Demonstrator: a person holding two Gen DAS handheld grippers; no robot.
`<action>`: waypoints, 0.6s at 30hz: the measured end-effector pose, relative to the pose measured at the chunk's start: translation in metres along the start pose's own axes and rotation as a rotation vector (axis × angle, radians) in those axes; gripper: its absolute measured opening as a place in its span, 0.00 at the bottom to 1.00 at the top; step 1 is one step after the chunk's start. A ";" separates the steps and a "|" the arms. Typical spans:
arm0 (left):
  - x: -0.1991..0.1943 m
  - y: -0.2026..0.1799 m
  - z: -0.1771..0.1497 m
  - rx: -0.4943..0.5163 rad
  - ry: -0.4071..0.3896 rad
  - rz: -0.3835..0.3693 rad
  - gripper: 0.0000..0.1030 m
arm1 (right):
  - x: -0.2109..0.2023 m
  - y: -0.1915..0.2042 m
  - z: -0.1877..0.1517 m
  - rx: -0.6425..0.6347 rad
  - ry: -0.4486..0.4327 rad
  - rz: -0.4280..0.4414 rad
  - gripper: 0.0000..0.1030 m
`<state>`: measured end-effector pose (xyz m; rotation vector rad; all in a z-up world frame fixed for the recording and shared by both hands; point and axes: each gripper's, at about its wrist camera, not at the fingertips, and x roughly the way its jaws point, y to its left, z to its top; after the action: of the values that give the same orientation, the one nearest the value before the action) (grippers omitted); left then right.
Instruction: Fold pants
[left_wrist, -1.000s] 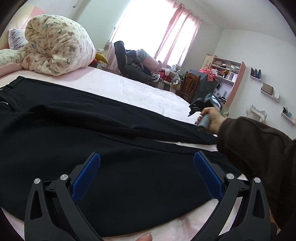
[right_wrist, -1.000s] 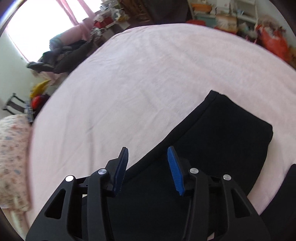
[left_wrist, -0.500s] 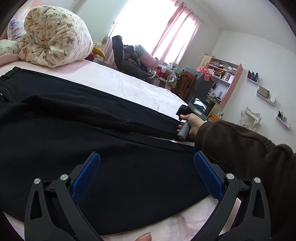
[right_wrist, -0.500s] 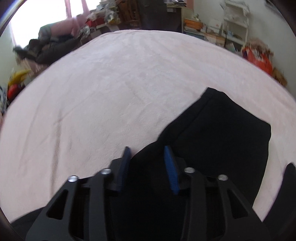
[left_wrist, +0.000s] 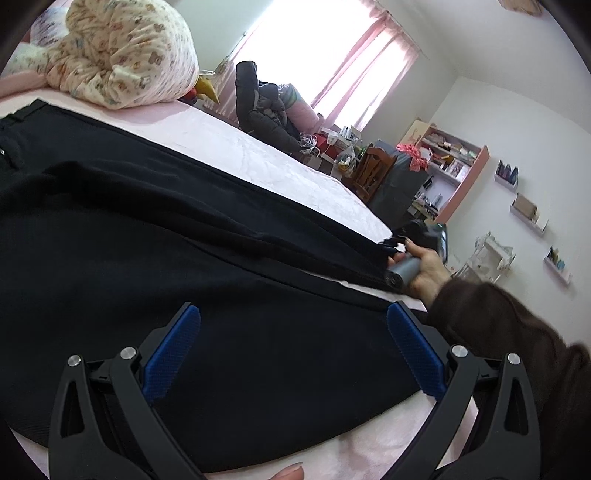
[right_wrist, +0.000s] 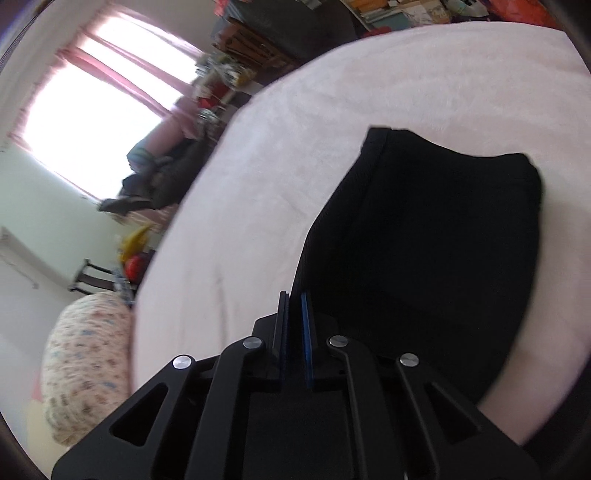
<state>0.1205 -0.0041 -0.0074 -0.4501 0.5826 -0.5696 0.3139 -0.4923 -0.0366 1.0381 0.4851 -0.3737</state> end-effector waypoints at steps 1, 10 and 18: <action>0.000 0.002 0.000 -0.010 -0.003 -0.005 0.98 | -0.013 -0.001 -0.003 -0.005 -0.007 0.038 0.05; 0.005 0.015 0.004 -0.078 0.028 -0.062 0.98 | -0.146 -0.035 -0.064 -0.095 0.012 0.245 0.03; -0.018 0.021 0.021 -0.175 0.028 -0.058 0.98 | -0.167 -0.099 -0.111 -0.077 0.020 0.339 0.03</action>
<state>0.1293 0.0275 0.0040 -0.6268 0.6502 -0.5835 0.1012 -0.4288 -0.0639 1.0288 0.3306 -0.0430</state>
